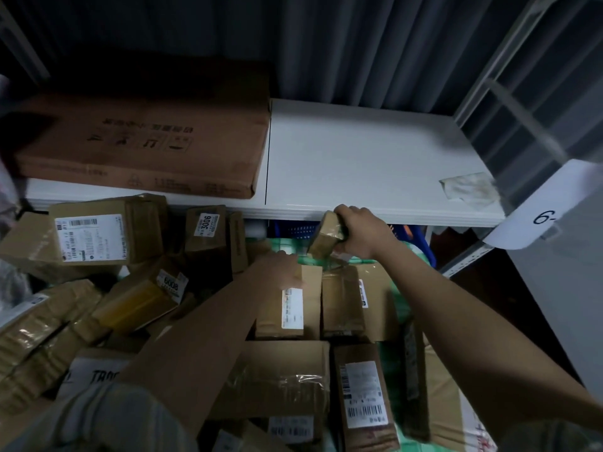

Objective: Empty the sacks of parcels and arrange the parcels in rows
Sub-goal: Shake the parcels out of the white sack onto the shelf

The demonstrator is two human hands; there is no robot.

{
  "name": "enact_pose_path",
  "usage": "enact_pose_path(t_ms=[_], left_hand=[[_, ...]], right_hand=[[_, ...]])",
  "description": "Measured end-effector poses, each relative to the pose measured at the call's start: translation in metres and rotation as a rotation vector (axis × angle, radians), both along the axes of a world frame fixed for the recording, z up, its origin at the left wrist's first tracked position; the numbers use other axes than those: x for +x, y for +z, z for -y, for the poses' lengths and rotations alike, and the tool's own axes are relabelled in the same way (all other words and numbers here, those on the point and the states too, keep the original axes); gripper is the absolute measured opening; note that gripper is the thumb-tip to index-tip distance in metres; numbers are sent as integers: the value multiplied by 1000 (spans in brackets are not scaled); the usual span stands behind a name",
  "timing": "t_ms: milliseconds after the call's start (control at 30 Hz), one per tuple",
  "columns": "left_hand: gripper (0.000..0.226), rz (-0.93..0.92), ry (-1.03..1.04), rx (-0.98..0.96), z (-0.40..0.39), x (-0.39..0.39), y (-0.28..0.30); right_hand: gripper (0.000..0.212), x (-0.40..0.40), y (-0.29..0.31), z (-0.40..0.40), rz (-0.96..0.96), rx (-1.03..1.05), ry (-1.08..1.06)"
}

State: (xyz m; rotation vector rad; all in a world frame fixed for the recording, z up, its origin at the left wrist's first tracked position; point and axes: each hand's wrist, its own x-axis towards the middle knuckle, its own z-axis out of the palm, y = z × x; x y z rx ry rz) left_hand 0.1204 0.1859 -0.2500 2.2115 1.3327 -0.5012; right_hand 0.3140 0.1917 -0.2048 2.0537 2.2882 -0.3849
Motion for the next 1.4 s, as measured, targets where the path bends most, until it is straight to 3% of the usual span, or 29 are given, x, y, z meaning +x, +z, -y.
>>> enact_pose_path(t_ms=[100, 233, 400, 467, 567, 700, 900, 1033, 1167, 1400], left_hand=[[61, -34, 9, 50, 4, 2, -2], [68, -21, 51, 41, 15, 5, -3], [64, -6, 26, 50, 23, 6, -2], [67, -3, 30, 61, 25, 6, -3], [68, 14, 41, 78, 27, 6, -2], [70, 6, 32, 85, 28, 2, -3], [72, 2, 32, 77, 27, -1, -4], [72, 10, 37, 72, 26, -4, -6], [72, 24, 10, 129, 25, -9, 1], [42, 211, 97, 364, 19, -43, 31]], right_hand=[[70, 7, 12, 14, -110, 72, -143], [88, 17, 33, 42, -275, -12, -310], [75, 38, 53, 68, -132, -282, -327], [78, 39, 55, 74, -62, -407, -322], [83, 38, 40, 80, 18, -604, -279], [69, 38, 6, 86, 32, -892, -269], [92, 35, -15, 94, -87, -706, -331], [80, 26, -16, 92, -147, -610, -305], [50, 7, -4, 80, -198, -452, -169], [47, -68, 16, 41, -315, -276, -49]])
